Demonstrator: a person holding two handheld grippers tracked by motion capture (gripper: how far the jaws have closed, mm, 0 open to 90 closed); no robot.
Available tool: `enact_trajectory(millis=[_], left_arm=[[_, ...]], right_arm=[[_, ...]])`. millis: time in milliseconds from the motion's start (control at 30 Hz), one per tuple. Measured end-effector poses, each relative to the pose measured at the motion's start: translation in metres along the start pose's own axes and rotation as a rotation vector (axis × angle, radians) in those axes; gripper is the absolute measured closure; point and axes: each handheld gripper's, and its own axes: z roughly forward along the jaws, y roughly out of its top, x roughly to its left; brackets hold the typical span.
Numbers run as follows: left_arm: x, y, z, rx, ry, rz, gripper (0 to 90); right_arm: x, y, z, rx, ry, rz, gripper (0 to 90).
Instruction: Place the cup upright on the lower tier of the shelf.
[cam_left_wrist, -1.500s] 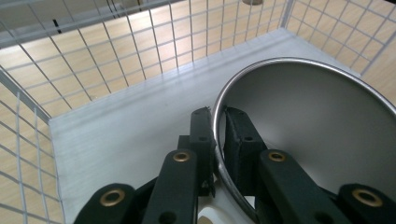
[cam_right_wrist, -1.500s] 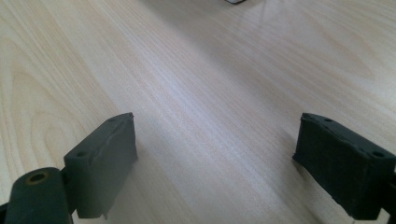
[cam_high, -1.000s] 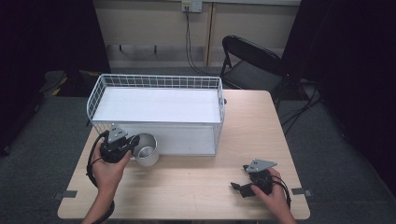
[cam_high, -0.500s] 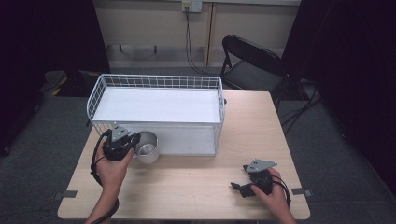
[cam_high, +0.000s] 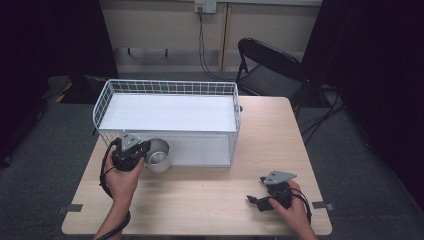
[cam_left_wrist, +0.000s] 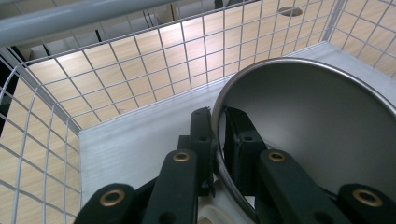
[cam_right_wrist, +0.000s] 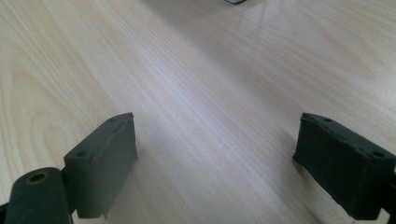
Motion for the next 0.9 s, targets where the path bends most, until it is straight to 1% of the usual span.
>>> enact_trajectory(millis=[133, 200, 233, 333, 433, 467, 567, 767, 867, 900], left_arm=[[0.000, 0.001, 0.001, -0.005, 0.014, 0.004, 82.0], [0.000, 0.000, 0.001, -0.010, 0.016, 0.005, 81.9], [0.000, 0.001, 0.003, -0.009, 0.010, -0.003, 81.9], [0.000, 0.001, 0.004, -0.010, 0.015, 0.004, 81.9], [0.000, 0.001, 0.004, -0.016, 0.016, -0.005, 81.9], [0.000, 0.001, 0.006, -0.016, 0.026, 0.001, 81.9], [0.000, -0.001, 0.007, -0.013, 0.029, 0.002, 81.9], [0.002, -0.003, 0.010, -0.015, 0.041, -0.015, 81.9], [0.002, -0.002, 0.011, -0.014, 0.044, -0.010, 81.9], [0.002, -0.002, 0.012, -0.019, 0.046, -0.013, 81.9]], right_arm=[[0.000, 0.000, 0.000, 0.000, 0.000, 0.000, 11.7], [0.000, 0.000, 0.000, 0.000, 0.000, 0.000, 11.7], [0.000, 0.000, 0.000, 0.000, 0.000, 0.001, 11.7], [0.000, 0.000, 0.000, 0.000, 0.000, 0.000, 11.7], [0.000, 0.000, 0.000, 0.000, 0.000, 0.000, 11.7], [0.000, 0.000, 0.000, 0.000, 0.000, 0.000, 11.7], [0.000, 0.000, 0.000, 0.000, 0.000, 0.000, 11.7], [0.000, 0.000, 0.000, 0.000, 0.000, 0.000, 11.7], [0.000, 0.000, 0.000, 0.000, 0.000, 0.000, 11.7], [0.000, 0.000, 0.000, 0.000, 0.000, 0.000, 11.7]])
